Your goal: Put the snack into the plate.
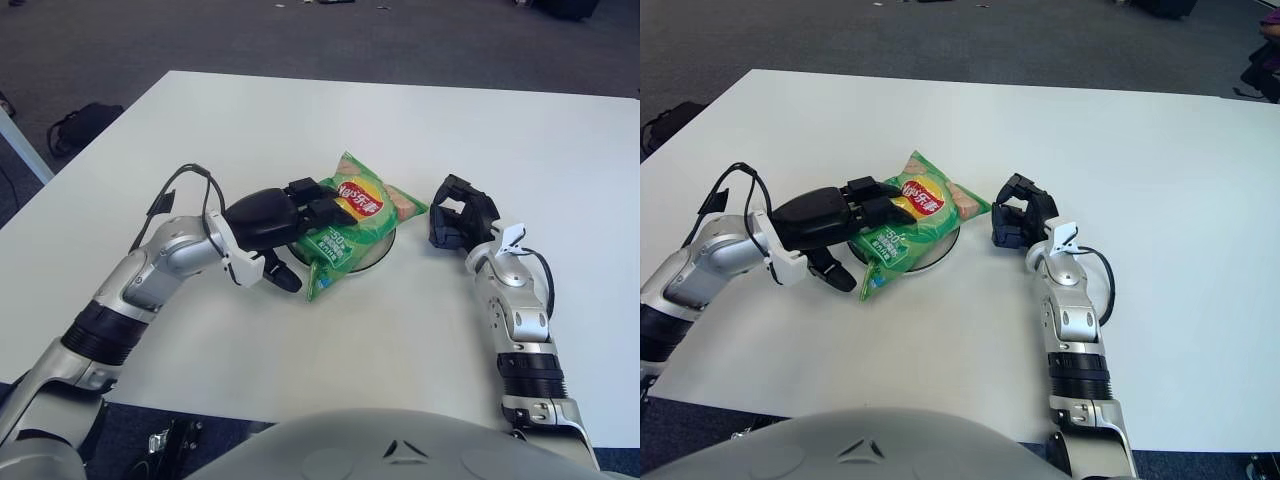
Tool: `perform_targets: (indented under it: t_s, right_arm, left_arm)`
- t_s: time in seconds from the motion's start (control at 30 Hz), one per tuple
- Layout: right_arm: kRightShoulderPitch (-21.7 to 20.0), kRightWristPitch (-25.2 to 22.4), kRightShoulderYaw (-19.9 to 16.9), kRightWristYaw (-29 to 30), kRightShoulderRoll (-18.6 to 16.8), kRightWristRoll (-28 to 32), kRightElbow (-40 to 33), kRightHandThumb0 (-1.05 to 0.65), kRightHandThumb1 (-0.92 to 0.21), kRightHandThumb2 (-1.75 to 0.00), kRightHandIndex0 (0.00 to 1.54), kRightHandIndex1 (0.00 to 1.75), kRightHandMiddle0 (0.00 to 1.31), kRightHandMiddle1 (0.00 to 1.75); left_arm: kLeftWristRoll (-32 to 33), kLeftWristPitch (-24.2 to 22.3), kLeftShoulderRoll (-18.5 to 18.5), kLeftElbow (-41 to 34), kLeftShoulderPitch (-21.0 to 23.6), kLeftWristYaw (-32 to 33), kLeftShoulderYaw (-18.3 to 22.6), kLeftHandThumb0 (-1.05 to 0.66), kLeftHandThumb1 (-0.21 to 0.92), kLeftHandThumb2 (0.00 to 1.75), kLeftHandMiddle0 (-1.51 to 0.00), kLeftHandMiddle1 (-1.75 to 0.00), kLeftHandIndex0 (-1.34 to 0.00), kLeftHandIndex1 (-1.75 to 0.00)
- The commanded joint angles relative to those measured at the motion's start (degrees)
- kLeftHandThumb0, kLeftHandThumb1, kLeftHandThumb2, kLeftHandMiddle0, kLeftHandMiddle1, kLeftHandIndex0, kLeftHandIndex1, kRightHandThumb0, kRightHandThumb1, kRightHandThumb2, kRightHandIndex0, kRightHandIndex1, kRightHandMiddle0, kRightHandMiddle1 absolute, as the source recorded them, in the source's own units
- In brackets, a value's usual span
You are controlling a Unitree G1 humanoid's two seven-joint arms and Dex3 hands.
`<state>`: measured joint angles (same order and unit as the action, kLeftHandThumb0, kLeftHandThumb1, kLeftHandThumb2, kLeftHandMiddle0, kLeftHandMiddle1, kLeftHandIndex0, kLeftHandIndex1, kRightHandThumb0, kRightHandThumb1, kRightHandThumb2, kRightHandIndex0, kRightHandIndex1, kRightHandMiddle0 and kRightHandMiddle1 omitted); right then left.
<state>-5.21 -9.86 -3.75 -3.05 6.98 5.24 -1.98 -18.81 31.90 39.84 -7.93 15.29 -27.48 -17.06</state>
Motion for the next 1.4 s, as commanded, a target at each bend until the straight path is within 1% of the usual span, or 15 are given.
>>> perform_targets:
  t_s: [0.0, 0.13, 0.2, 0.4, 0.47, 0.53, 0.67, 0.77, 0.87, 0.97, 1.07, 1.13, 1.2, 1.27, 1.37]
  right_arm:
    - [3.15, -2.30, 0.38, -0.07, -0.28, -0.75, 3.42, -0.50, -0.28, -1.36, 1.11, 1.75, 0.64, 1.75]
    - [3.14, -2.12, 0.37, -0.16, -0.26, -0.67, 3.53, -0.50, -0.28, -1.36, 1.11, 1.75, 0.65, 1.75]
    - [3.13, -2.01, 0.39, -0.22, -0.22, -0.67, 3.61, -0.50, -0.27, -1.37, 1.12, 1.75, 0.65, 1.75]
    - [3.06, -1.74, 0.46, -0.49, -0.11, -0.67, 3.92, -0.50, -0.27, -1.37, 1.12, 1.75, 0.66, 1.75]
    - [2.98, -1.74, 0.46, -0.57, -0.13, -0.66, 4.09, -0.50, -0.27, -1.37, 1.12, 1.75, 0.66, 1.75]
    - [2.97, -1.74, 0.46, -0.58, -0.17, -0.69, 4.13, -0.50, -0.27, -1.37, 1.12, 1.75, 0.66, 1.75]
    - [2.95, -1.73, 0.45, -0.52, -0.22, -0.74, 4.20, -0.50, -0.27, -1.37, 1.11, 1.75, 0.65, 1.75]
    - [2.92, -1.63, 0.44, -0.56, -0.21, -0.72, 4.30, -0.50, -0.27, -1.37, 1.11, 1.75, 0.65, 1.75]
    - [2.92, -1.52, 0.44, -0.64, -0.19, -0.69, 4.34, -0.50, -0.27, -1.37, 1.11, 1.75, 0.65, 1.75]
    - [2.93, -1.44, 0.40, -0.72, -0.22, -0.59, 4.36, -0.50, -0.27, -1.37, 1.11, 1.75, 0.65, 1.75]
    - [2.92, -1.52, 0.36, -0.67, -0.26, -0.59, 4.34, -0.50, -0.27, -1.37, 1.11, 1.75, 0.65, 1.75]
    - [2.91, -1.69, 0.37, -0.53, -0.27, -0.70, 4.30, -0.50, -0.27, -1.37, 1.11, 1.75, 0.66, 1.75]
    - [2.90, -1.86, 0.39, -0.42, -0.26, -0.77, 4.27, -0.50, -0.27, -1.37, 1.11, 1.75, 0.66, 1.75]
    - [2.88, -1.98, 0.38, -0.38, -0.27, -0.77, 4.24, -0.50, -0.27, -1.37, 1.11, 1.75, 0.66, 1.75]
    - [2.88, -2.01, 0.27, -0.44, -0.24, -0.66, 4.25, -0.50, -0.27, -1.37, 1.12, 1.75, 0.66, 1.75]
  left_arm:
    - [1.32, 0.70, -0.61, -0.11, -0.02, -0.09, 1.54, -1.02, 0.90, 0.27, 0.00, 0.00, 0.00, -0.02]
    - [3.01, 1.88, -1.18, 0.12, 0.05, 0.02, 2.75, -1.04, 0.92, 0.27, 0.00, 0.00, 0.00, 0.00]
    - [4.80, 1.83, -1.00, -0.19, 0.38, -0.91, 3.29, -1.05, 0.92, 0.28, 0.00, 0.00, 0.00, 0.00]
    - [13.84, 0.41, -0.04, -0.92, 0.81, -5.81, 4.69, -1.05, 0.92, 0.27, 0.00, 0.00, 0.00, 0.00]
    - [16.76, -0.21, -0.11, -0.98, 0.72, -7.32, 5.11, -1.05, 0.92, 0.25, 0.00, 0.00, 0.00, 0.00]
    - [18.14, -0.88, -0.16, -1.21, 0.64, -8.35, 5.50, -1.05, 0.92, 0.24, 0.00, 0.00, 0.00, 0.00]
    - [21.11, -3.93, 0.01, -2.55, 0.15, -10.11, 6.77, -1.04, 0.92, 0.19, 0.00, 0.00, 0.00, 0.00]
    - [26.19, -5.82, -0.97, -2.20, -0.55, -11.25, 8.34, -1.03, 0.92, 0.17, 0.00, 0.00, 0.00, 0.00]
    - [28.91, -6.02, -2.08, -0.82, -0.70, -11.86, 9.41, -1.03, 0.92, 0.16, 0.00, 0.00, 0.00, 0.00]
    - [29.94, -4.97, -3.99, 1.53, -0.90, -10.49, 11.32, -1.03, 0.92, 0.18, 0.00, 0.00, 0.00, 0.00]
    - [29.86, -3.98, -5.08, 2.97, -1.23, -9.72, 13.13, -1.03, 0.92, 0.18, 0.00, 0.00, 0.00, 0.00]
    - [29.32, -4.13, -6.50, 2.79, -1.90, -7.93, 14.49, -1.02, 0.92, 0.18, 0.00, 0.00, 0.00, 0.00]
    - [29.91, -5.07, -7.02, 2.54, -2.55, -7.43, 15.74, -1.02, 0.91, 0.17, 0.00, 0.00, 0.00, 0.00]
    - [30.45, -5.89, -7.17, 3.42, -2.68, -7.35, 16.95, -1.02, 0.91, 0.17, 0.00, 0.00, 0.00, 0.00]
    - [29.32, -6.59, -8.84, 4.86, -3.00, -4.88, 18.72, -1.03, 0.92, 0.19, 0.00, 0.00, 0.00, 0.00]
